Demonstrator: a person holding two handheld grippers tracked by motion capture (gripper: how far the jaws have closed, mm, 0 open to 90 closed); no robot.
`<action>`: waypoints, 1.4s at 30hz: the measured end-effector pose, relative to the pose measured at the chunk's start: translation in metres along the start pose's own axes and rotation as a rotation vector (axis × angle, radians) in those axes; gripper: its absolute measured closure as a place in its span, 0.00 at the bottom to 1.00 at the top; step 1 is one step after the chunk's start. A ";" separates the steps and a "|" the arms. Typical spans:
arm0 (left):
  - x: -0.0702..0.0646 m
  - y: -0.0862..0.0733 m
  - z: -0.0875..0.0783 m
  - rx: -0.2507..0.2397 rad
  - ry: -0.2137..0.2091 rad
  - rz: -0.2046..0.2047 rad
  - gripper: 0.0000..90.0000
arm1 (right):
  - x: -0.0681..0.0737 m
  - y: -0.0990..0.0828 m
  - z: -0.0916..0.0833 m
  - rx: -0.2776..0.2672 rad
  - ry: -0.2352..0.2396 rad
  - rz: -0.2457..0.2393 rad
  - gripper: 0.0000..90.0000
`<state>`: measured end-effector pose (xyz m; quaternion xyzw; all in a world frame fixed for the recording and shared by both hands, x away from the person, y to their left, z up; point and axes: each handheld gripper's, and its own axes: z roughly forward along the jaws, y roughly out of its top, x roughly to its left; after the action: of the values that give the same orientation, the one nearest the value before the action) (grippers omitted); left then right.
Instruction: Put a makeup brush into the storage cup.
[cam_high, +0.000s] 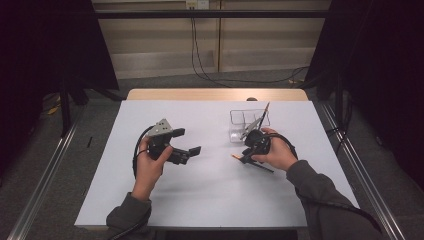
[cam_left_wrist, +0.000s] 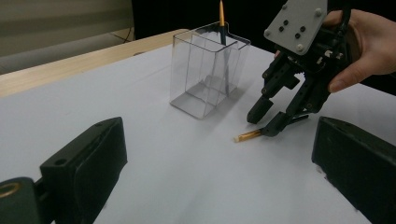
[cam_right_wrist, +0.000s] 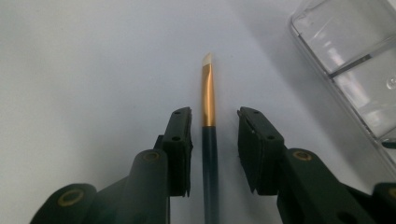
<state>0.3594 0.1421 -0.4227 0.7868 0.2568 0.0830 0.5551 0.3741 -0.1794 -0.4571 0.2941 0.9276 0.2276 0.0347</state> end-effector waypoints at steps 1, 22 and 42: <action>0.000 0.000 0.000 -0.001 0.000 -0.001 0.04 | 0.000 0.000 0.000 0.005 0.005 -0.002 0.75; 0.000 0.000 0.000 0.001 0.005 0.003 0.04 | 0.004 0.002 0.003 0.023 -0.026 -0.018 0.82; -0.001 0.000 0.001 0.001 0.002 0.004 0.04 | 0.001 0.001 0.003 0.015 -0.004 0.066 0.94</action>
<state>0.3588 0.1404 -0.4233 0.7874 0.2559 0.0850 0.5544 0.3744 -0.1768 -0.4595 0.3250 0.9191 0.2209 0.0269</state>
